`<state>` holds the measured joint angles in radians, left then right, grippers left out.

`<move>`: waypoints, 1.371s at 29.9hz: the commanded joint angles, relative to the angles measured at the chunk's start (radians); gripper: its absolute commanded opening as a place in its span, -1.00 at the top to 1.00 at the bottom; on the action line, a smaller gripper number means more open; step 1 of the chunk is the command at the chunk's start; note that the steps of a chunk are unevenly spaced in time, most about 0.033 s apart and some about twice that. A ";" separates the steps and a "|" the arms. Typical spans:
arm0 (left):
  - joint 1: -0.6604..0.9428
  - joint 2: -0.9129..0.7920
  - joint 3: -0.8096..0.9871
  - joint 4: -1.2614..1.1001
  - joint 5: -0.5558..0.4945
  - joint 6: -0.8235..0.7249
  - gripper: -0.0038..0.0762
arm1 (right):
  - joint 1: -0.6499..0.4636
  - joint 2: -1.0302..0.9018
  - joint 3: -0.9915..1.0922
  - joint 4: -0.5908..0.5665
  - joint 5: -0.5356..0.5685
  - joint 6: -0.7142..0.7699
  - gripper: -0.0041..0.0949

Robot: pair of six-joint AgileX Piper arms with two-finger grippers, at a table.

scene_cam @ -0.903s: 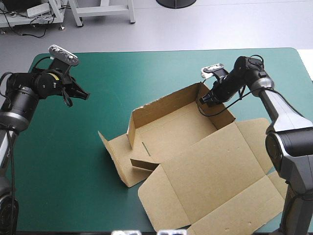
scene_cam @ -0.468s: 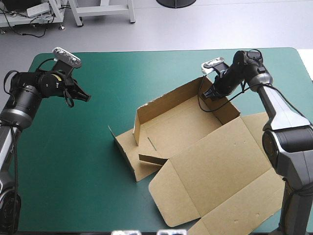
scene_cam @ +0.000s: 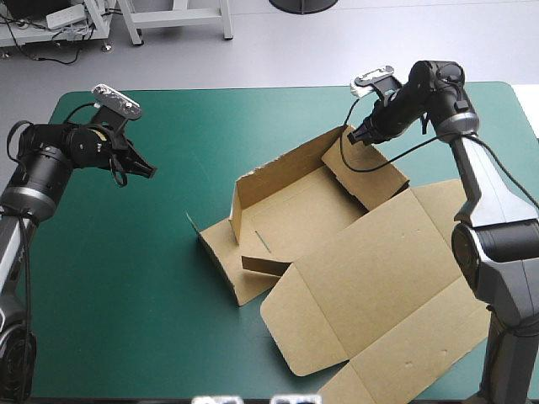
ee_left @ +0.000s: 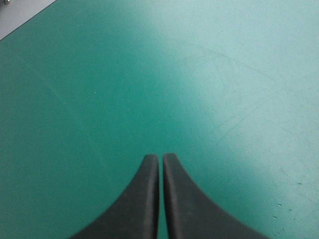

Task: Fold the box

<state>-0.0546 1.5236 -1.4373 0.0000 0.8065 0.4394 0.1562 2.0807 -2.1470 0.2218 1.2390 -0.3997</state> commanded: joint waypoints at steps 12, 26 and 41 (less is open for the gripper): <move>0.073 -0.038 -0.034 -0.175 -0.021 0.001 0.86 | -0.006 -0.281 -0.029 -0.150 0.011 0.132 0.39; 0.180 -0.154 -0.034 -0.450 0.212 -0.002 0.86 | -0.006 -0.244 0.080 -0.147 0.011 0.111 0.39; 0.180 -0.249 -0.034 -0.402 0.263 -0.081 0.87 | -0.006 -0.109 0.080 -0.056 0.011 0.079 0.39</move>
<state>0.1226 1.3034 -1.4373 -0.3827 1.1001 0.3715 0.1562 2.0149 -2.0438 0.1423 1.2434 -0.3042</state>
